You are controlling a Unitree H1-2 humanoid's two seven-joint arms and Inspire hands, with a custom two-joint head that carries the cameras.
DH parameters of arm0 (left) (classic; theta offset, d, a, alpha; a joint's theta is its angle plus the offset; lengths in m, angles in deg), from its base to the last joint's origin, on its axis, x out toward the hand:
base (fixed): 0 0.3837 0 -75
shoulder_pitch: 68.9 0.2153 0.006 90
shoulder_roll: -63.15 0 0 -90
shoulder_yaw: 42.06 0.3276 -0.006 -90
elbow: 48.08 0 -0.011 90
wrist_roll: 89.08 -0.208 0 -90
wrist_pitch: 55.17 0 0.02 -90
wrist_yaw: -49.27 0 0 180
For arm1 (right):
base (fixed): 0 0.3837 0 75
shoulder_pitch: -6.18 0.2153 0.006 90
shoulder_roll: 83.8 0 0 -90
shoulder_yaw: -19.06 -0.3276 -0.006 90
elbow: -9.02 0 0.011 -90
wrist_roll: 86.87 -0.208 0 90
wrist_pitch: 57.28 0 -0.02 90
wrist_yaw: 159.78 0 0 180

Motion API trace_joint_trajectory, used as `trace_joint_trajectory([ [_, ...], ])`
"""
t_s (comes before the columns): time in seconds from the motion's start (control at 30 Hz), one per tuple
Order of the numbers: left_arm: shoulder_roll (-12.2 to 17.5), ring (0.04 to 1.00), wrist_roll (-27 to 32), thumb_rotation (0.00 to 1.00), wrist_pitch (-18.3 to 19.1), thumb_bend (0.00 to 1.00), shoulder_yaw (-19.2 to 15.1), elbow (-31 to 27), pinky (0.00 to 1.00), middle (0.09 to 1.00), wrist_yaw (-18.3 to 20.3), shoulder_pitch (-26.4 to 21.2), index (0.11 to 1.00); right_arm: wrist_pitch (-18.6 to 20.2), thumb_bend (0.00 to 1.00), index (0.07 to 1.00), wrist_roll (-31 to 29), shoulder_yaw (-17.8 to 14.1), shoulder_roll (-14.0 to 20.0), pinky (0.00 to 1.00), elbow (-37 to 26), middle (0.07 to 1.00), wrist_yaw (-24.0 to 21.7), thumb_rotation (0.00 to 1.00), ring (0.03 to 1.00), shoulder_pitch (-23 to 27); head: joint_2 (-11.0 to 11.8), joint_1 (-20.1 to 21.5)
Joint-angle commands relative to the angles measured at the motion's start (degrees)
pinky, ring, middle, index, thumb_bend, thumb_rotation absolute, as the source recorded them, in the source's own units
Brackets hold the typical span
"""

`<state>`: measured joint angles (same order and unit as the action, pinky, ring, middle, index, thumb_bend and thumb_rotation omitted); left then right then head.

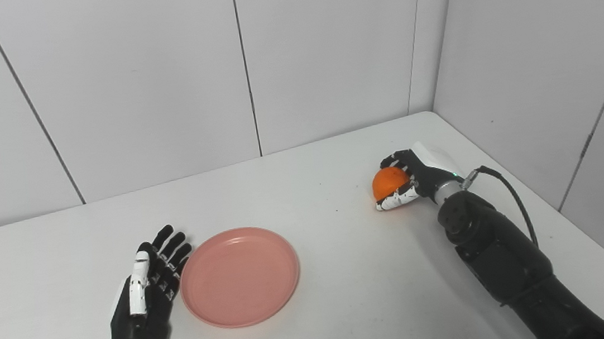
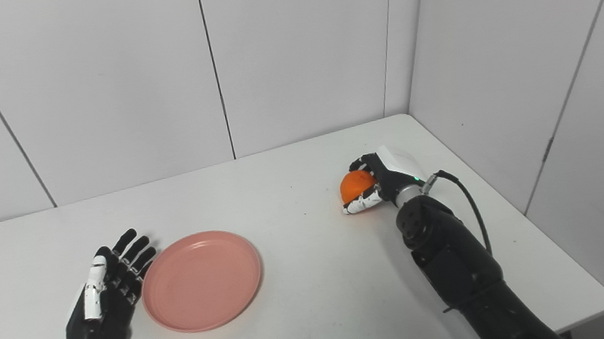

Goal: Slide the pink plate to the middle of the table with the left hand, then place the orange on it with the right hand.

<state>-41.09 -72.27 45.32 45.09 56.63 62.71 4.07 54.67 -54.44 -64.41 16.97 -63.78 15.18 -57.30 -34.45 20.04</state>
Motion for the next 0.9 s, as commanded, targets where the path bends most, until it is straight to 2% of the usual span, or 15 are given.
trace_joint_trajectory([
  [0.0, 0.1, 0.887, -0.3, 1.0, 1.2, 0.35, 0.0, 0.0, 0.91, 0.886, -0.6, 0.1, 0.867, -2.5, 0.54, 0.513, -0.3, -0.7, 1.5, 0.4, -1.1, 0.531, 1.9, 0.14, 0.475, 2.9, 0.0, -0.1],
  [0.1, 0.0, 0.886, -0.3, 1.0, 1.3, 0.35, 0.0, 0.1, 0.91, 0.885, -0.8, 0.0, 0.865, -3.5, 0.5, 0.492, -1.7, -1.3, 1.4, 0.39, -0.7, 0.52, 2.4, 0.13, 0.464, 2.8, 0.0, -0.2],
  [0.43, 0.0, 0.885, -0.5, 1.0, 1.2, 0.35, 0.1, 0.4, 0.91, 0.883, -0.9, -0.1, 0.861, -2.1, 0.5, 0.488, -2.6, -2.1, 1.3, 0.37, -2.7, 0.495, 3.7, 0.14, 0.432, 2.9, 0.1, -0.4],
  [0.57, -0.2, 0.891, -0.5, 1.0, 1.4, 0.34, 0.1, 0.2, 0.92, 0.888, -1.1, -0.1, 0.865, -0.8, 0.5, 0.487, -2.4, -2.7, 1.2, 0.37, -4.7, 0.478, 3.7, 0.14, 0.425, 2.8, 0.2, -0.8],
  [0.73, -0.4, 0.888, -1.0, 1.0, 0.9, 0.34, 0.5, 0.6, 0.92, 0.885, -1.3, -0.2, 0.863, -3.0, 0.5, 0.485, -3.2, -3.7, 1.0, 0.35, -6.6, 0.46, 4.7, 0.14, 0.409, 2.5, 0.4, -1.5],
  [0.87, -0.9, 0.879, -1.5, 1.0, 0.5, 0.34, 0.8, 1.1, 0.9, 0.88, -1.8, -0.4, 0.859, -2.3, 0.5, 0.487, -2.7, -3.1, 1.2, 0.34, -10.2, 0.472, 3.9, 0.14, 0.41, 2.5, 0.6, -2.6],
])
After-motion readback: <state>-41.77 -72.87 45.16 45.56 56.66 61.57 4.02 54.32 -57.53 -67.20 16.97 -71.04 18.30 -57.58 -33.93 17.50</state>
